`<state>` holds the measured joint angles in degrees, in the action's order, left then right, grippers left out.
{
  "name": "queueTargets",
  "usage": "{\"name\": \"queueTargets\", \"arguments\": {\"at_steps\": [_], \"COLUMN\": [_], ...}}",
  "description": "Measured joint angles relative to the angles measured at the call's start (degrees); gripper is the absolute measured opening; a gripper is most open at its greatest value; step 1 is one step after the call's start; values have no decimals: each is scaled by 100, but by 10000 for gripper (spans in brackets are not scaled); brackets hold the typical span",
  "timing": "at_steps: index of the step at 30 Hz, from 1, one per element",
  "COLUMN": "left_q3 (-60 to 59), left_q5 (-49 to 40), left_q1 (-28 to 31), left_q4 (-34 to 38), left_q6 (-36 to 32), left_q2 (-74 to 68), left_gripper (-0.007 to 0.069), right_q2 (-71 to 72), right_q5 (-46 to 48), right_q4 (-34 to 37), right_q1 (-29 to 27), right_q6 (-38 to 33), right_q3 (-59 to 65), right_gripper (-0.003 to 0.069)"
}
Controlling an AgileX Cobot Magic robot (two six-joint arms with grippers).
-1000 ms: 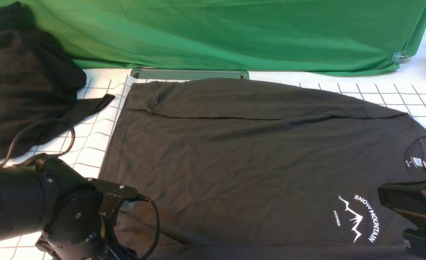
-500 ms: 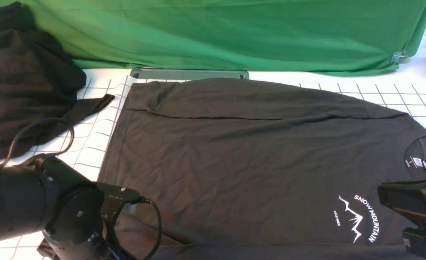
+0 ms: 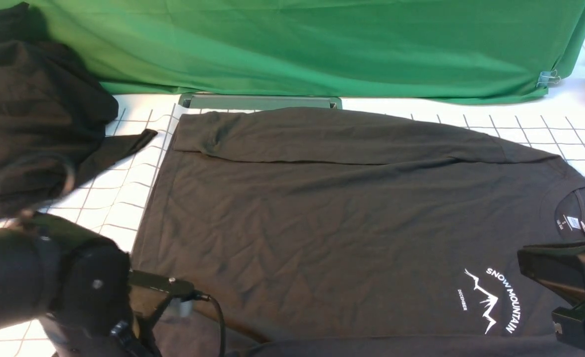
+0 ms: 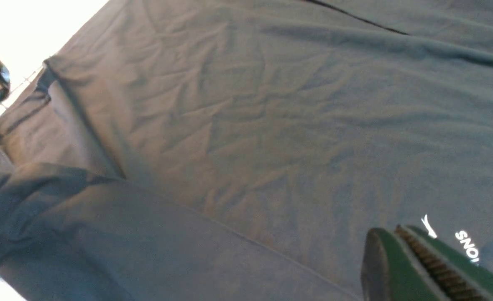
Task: Fold a long-sleeved shirt over a white checkered tablecloth.
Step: 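Grasp the left edge of the dark T-shirt lying flat on the table, then fold the left side of the black T-shirt inward over its body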
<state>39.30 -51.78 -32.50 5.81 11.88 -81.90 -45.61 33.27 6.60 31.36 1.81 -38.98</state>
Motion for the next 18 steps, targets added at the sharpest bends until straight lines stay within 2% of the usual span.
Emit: {"name": "queueTargets", "arguments": {"at_steps": [6, 9, 15, 18], "left_q3": [502, 1065, 2055, 2819], "left_q5": [-290, -408, -631, -678], "left_q1": [0, 0, 20, 332], "left_q4": [-85, -392, -1118, -1365], "left_q6": [6, 30, 116, 53], "left_q2": [962, 1116, 801, 310], "left_gripper": [11, 11, 11, 11], "right_q2": [0, 0, 0, 0], "right_q5": [-20, -66, -86, -97], "right_q4": [7, 7, 7, 7], "right_q1": [0, 0, 0, 0], "right_q6": [0, 0, 0, 0], "right_q3": [28, 33, 33, 33], "right_gripper": [3, 3, 3, 3]}}
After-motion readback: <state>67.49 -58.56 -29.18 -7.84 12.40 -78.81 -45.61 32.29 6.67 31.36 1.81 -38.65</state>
